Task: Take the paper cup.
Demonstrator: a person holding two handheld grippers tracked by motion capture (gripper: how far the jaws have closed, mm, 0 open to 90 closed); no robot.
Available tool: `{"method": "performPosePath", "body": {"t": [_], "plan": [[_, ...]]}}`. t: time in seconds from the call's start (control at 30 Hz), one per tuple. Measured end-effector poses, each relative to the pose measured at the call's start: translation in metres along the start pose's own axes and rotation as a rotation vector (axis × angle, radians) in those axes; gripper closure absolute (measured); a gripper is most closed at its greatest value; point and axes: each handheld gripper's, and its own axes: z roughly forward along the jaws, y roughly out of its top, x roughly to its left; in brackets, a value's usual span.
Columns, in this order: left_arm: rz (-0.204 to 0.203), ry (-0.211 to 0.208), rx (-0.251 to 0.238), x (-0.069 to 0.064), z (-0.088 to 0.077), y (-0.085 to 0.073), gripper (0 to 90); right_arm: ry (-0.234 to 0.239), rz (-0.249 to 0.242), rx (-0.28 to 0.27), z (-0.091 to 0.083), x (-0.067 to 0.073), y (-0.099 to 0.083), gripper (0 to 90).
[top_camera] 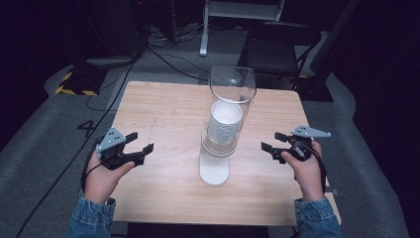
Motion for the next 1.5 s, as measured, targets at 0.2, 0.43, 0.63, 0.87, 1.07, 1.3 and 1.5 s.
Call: {"method": "performPosePath", "body": {"t": [0.2,0.43,0.63,0.87,1.07,1.3,1.5], "plan": [[0.004,-0.012,0.016,-0.004,0.005,0.004,28.0,-0.001,-0.009,-0.006,-0.002,0.004,-0.003,24.1],[-0.004,-0.046,0.035,-0.007,0.012,0.004,26.3,0.010,-0.021,-0.006,-0.005,0.008,-0.004,24.0],[-0.003,-0.038,0.038,-0.007,0.012,0.003,26.0,0.069,-0.087,0.003,0.013,0.035,-0.003,22.3],[-0.012,-0.051,0.052,-0.007,0.015,0.000,26.0,0.168,-0.124,0.014,0.034,0.058,-0.002,20.6],[-0.011,-0.045,0.061,-0.007,0.014,-0.003,26.1,0.219,-0.134,-0.002,0.046,0.072,-0.003,20.3],[-0.007,-0.045,0.074,-0.008,0.015,-0.007,26.1,0.284,-0.135,-0.058,0.069,0.095,-0.006,23.1],[-0.013,-0.037,0.078,-0.006,0.013,-0.010,26.0,0.267,-0.151,-0.093,0.081,0.103,-0.005,22.7]]}}
